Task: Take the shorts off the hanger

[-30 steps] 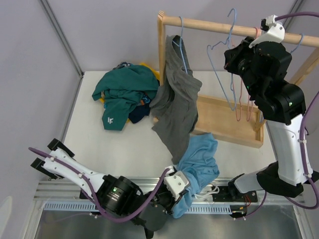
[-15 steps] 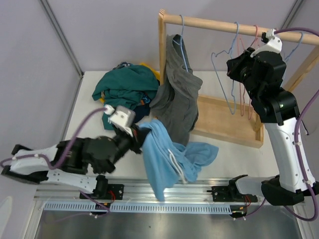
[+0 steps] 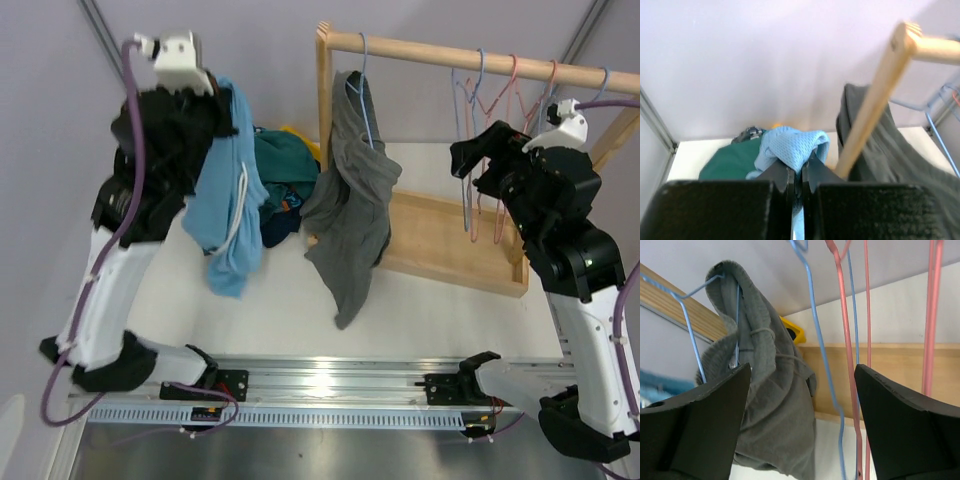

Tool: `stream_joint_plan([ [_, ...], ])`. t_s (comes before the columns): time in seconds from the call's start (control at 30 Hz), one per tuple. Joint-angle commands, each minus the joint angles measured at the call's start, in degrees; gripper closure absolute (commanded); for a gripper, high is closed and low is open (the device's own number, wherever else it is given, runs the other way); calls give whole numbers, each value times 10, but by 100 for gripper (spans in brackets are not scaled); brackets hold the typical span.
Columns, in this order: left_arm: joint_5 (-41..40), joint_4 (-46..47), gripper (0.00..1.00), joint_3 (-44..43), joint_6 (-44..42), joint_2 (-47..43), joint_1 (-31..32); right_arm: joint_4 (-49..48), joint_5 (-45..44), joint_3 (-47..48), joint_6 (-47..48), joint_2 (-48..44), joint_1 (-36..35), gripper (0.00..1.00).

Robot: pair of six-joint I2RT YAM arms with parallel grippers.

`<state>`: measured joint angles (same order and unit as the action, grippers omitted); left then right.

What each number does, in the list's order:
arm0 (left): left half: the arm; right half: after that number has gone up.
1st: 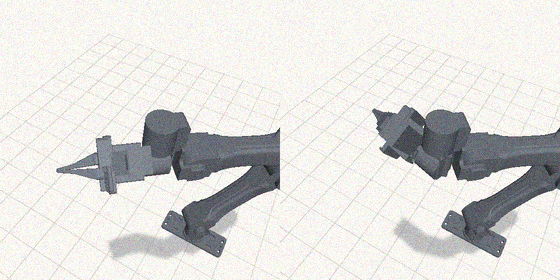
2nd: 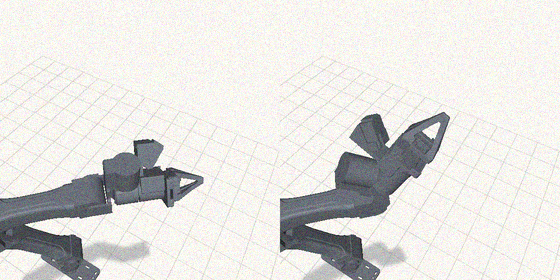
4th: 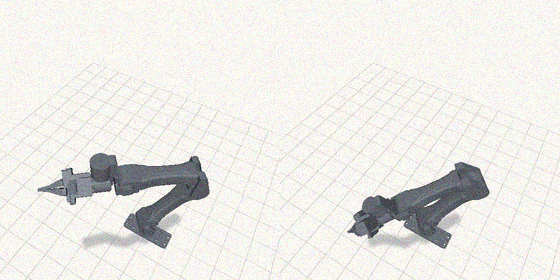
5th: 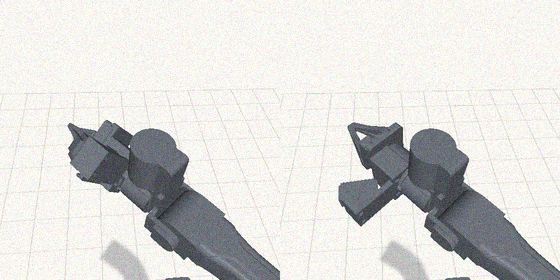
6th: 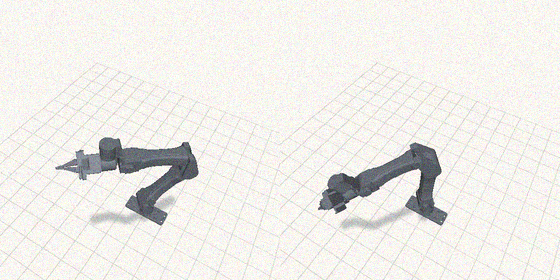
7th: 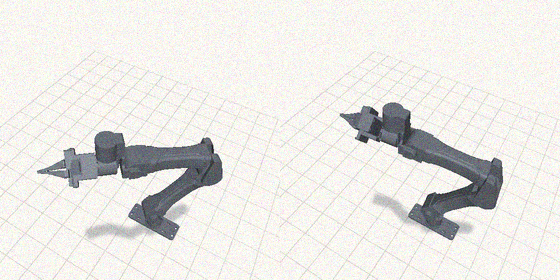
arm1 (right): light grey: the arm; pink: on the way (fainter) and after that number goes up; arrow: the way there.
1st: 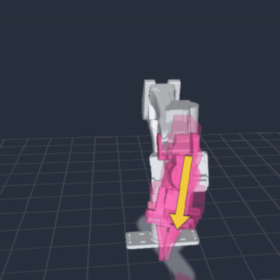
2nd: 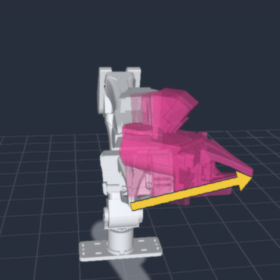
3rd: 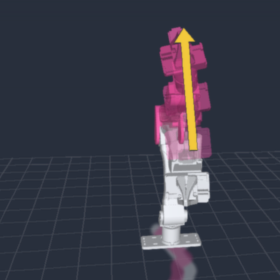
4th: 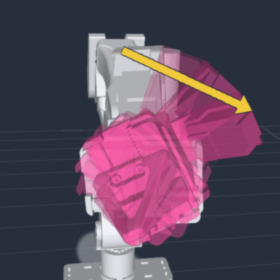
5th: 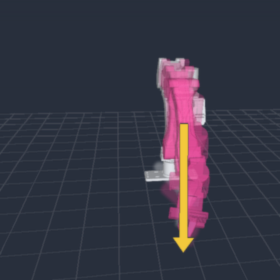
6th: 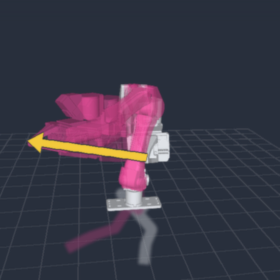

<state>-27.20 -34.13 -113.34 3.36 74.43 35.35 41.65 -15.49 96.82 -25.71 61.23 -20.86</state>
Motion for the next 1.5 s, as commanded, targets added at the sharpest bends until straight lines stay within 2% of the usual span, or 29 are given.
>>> stream_joint_plan([
  [0.0,143,13,100,-174,-11,118,-113,1,-3,-44,-4,-39,2,9],
  [0.07,218,-4,100,-270,11,189,-173,0,-2,-65,-7,-67,2,8],
  [0.1,228,-5,100,-302,18,253,-184,3,1,-75,-7,-76,2,6],
  [0.13,236,6,100,-359,21,281,-194,7,1,-88,-9,-83,3,5],
  [0.17,246,26,100,-356,26,298,-212,12,5,-94,-12,-96,1,5],
  [0.27,267,99,100,-284,66,329,-241,28,12,-111,-16,-124,1,2],
  [0.43,268,163,100,-168,103,377,-245,41,21,-88,-7,-161,1,1],
  [0.47,268,182,100,-95,109,375,-242,38,44,-65,-6,-162,2,1],
  [0.5,268,215,100,-71,118,373,-242,31,67,-52,-7,-161,1,1],
  [0.53,268,227,92,-13,122,370,-242,7,97,-31,-11,-158,1,1],
  [0.57,268,231,81,-7,125,373,-242,-8,168,-23,-17,-154,1,1],
  [0.6,297,217,64,-3,123,377,-241,-23,205,-13,-32,-139,1,1],
  [0.63,313,203,19,-14,120,391,-239,-49,264,-3,-40,-127,2,1],
  [0.67,312,182,1,-28,112,393,-236,-59,288,16,-47,-115,1,1],
  [0.7,288,156,1,-32,105,389,-231,-75,305,25,-51,-85,1,1],
  [0.77,276,159,1,-14,89,339,-216,-87,325,43,-57,-56,0,2],
  [0.8,275,167,1,24,84,315,-211,-94,327,57,-58,-30,-1,2],
  [0.83,248,166,1,34,82,290,-206,-107,329,65,-57,-15,-2,2],
  [0.97,231,120,1,91,84,170,-177,-130,311,113,-33,67,-36,3],
  [1.07,227,131,1,250,82,41,-144,-119,284,169,-1,149,-74,3],
  [1.1,225,151,1,282,80,-27,-134,-116,281,181,3,168,-86,3],
  [1.13,225,159,1,358,79,-59,-116,-113,275,205,7,203,-91,4],
  [1.17,225,156,1,377,82,-108,-111,-108,271,217,14,219,-96,4],
  [1.2,225,149,1,392,86,-109,-104,-106,266,225,20,233,-101,4],
  [1.3,222,106,1,439,91,-184,-87,-102,236,247,39,273,-118,5],
  [1.47,235,81,1,537,111,-331,-78,-111,202,228,51,288,-127,6],
])
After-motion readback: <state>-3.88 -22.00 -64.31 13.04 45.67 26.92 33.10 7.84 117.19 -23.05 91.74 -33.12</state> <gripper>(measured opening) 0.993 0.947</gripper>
